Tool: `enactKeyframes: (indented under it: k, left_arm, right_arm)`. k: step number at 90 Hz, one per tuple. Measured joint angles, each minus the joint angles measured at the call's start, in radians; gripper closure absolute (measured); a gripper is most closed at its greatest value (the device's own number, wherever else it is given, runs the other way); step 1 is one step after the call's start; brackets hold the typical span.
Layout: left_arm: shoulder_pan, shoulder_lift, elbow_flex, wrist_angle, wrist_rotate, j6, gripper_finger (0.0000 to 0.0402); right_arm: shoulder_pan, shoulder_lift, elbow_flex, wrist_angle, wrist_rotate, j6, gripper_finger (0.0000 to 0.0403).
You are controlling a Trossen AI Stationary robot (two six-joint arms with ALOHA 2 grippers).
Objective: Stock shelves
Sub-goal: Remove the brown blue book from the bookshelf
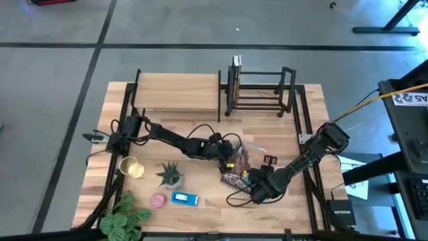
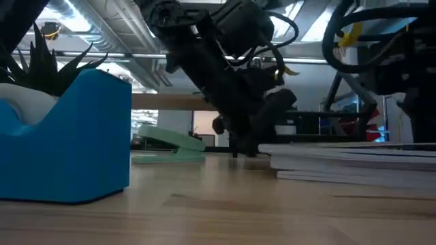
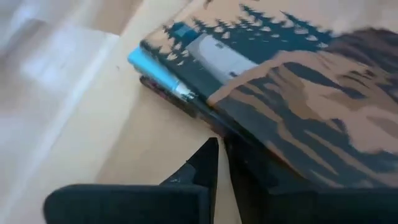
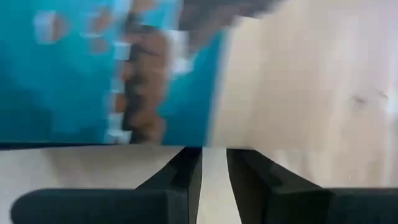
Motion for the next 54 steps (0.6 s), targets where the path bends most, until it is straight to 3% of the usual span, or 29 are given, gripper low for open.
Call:
enactKeyframes:
  k: [16, 28, 43, 54]
  left_arm:
    - [-0.035, -0.022, 0.001, -0.137, -0.006, -0.053, 0.0380]
    - [-0.072, -0.028, 0.002, -0.205, 0.004, -0.115, 0.0380]
    - [-0.111, -0.022, 0.001, -0.168, 0.030, -0.145, 0.0380]
    - [-0.121, -0.019, -0.001, -0.129, 0.056, -0.158, 0.0380]
  right_arm:
    - [0.066, -0.056, 0.026, -0.043, -0.002, 0.094, 0.0343]
    - [0.110, -0.070, 0.027, 0.015, -0.060, 0.167, 0.0343]
    - [0.116, -0.067, 0.008, 0.184, -0.059, 0.187, 0.0343]
    - [0.096, -0.066, 0.005, 0.204, -0.016, 0.189, 0.0343]
